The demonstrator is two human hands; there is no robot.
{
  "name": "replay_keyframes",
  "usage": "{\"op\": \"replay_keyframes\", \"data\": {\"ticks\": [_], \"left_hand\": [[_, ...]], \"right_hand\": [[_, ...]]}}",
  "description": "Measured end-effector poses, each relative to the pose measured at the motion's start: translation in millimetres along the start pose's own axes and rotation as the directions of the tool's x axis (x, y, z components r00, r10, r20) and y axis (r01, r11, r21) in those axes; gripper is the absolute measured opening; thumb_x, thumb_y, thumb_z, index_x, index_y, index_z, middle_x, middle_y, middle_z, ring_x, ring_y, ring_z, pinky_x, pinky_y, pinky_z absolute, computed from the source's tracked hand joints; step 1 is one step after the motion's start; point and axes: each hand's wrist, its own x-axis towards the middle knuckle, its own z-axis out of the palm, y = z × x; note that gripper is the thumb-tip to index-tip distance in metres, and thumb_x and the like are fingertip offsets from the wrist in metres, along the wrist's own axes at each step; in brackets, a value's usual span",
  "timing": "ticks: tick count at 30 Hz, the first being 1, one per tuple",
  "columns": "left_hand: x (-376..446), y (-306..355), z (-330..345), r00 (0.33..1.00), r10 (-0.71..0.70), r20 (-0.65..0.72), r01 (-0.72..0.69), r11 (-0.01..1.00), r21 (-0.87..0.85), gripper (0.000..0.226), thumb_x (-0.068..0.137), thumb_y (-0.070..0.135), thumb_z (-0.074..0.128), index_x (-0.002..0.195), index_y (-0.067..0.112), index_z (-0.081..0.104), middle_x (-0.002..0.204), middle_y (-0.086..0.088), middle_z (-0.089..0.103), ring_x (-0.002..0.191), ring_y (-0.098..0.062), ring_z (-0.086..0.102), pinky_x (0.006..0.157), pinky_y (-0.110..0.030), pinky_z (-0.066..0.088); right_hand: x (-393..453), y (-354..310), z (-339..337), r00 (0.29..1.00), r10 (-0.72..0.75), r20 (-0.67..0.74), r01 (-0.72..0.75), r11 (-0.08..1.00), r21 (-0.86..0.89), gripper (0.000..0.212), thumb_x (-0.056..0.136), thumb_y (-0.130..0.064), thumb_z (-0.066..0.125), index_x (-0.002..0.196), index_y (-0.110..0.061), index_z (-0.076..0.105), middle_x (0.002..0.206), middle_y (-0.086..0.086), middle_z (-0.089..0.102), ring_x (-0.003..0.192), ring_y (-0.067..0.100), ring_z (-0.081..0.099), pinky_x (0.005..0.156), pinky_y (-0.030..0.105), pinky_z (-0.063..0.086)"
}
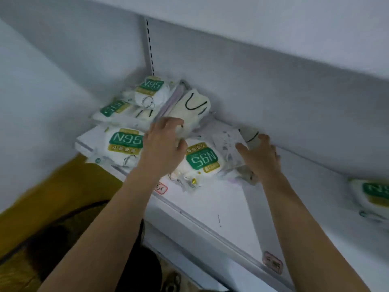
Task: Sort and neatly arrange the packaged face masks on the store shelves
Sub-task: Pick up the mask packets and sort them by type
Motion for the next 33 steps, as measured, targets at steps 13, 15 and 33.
{"op": "replay_keyframes", "data": {"ticks": [13, 15, 33], "left_hand": [[148, -119, -14, 0.908, -0.328, 0.26, 0.316, 0.945, 0.087, 0.107, 0.077, 0.092, 0.034, 0.16, 0.024, 0.022, 0.154, -0.018, 0.042, 0.141, -0.042, 0.041, 0.116, -0.065, 0.026], [149, -126, -6, 0.913, -0.294, 0.282, 0.276, 0.956, 0.103, 0.108, 0.076, 0.095, 0.032, 0.16, 0.028, 0.022, 0.156, -0.016, 0.042, 0.143, -0.041, 0.039, 0.118, -0.067, 0.019], [85, -14, 69, 0.905, -0.005, 0.425, -0.04, 0.995, 0.096, 0.119, 0.081, 0.09, 0.04, 0.164, 0.015, -0.002, 0.166, -0.016, 0.02, 0.153, -0.036, 0.022, 0.119, -0.063, 0.013]], "right_hand": [[46, -78, 44, 0.998, 0.013, -0.062, 0.001, 0.977, 0.213, 0.075, 0.09, -0.025, 0.073, 0.151, -0.022, 0.03, 0.142, 0.015, 0.056, 0.125, 0.036, 0.055, 0.087, 0.033, 0.043], [46, -95, 52, 0.997, -0.036, -0.065, 0.051, 0.965, 0.259, 0.07, 0.096, -0.039, 0.064, 0.153, -0.022, 0.028, 0.146, 0.014, 0.054, 0.13, 0.035, 0.052, 0.091, 0.034, 0.039], [22, -26, 29, 0.948, 0.034, -0.316, 0.086, 0.929, 0.359, 0.086, 0.071, -0.038, 0.092, 0.138, -0.021, 0.041, 0.115, -0.008, 0.056, 0.106, 0.018, 0.057, 0.089, 0.036, 0.049]]}}
